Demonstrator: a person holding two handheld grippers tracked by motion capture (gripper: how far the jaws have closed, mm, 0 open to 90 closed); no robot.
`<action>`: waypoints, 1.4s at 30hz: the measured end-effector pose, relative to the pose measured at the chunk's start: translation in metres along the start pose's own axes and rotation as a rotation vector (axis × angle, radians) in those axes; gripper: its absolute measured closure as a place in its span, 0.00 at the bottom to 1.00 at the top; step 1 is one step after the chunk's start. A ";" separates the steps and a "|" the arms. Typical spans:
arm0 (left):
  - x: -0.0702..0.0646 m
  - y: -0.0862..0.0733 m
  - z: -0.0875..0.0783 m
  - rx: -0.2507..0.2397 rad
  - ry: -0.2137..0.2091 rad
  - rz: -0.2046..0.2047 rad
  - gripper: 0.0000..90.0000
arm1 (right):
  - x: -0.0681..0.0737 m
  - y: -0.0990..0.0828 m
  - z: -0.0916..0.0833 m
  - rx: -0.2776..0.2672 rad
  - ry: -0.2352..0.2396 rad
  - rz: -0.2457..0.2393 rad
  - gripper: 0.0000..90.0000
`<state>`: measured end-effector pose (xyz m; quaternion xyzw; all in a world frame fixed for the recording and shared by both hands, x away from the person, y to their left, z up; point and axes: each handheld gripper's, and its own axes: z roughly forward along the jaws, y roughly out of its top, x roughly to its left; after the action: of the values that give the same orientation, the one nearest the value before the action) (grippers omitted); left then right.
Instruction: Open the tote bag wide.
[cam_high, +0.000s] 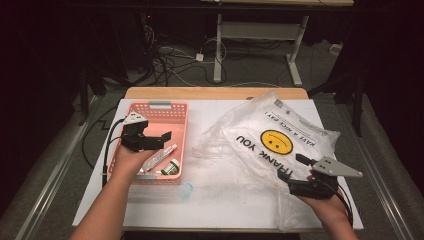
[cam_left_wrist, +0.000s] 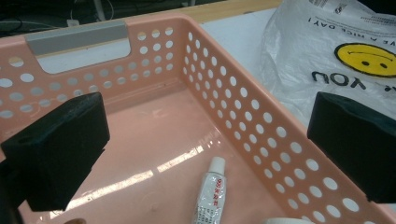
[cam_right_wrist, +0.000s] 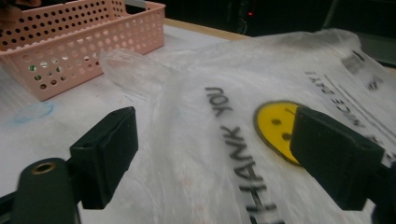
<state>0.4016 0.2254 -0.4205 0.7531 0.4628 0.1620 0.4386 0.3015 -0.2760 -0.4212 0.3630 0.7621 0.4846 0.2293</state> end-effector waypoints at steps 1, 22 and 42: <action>0.000 0.000 0.001 0.002 0.001 0.001 0.00 | 0.000 0.004 0.005 0.014 0.007 -0.017 0.23; 0.002 -0.001 -0.001 0.013 0.011 -0.012 0.00 | 0.019 -0.017 0.095 0.351 0.188 -0.129 0.47; -0.002 -0.002 -0.001 0.011 0.004 0.013 0.00 | 0.011 -0.020 0.102 0.361 0.162 -0.107 0.87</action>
<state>0.3992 0.2247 -0.4210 0.7582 0.4598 0.1639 0.4323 0.3589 -0.2142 -0.4826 0.3172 0.8707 0.3548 0.1238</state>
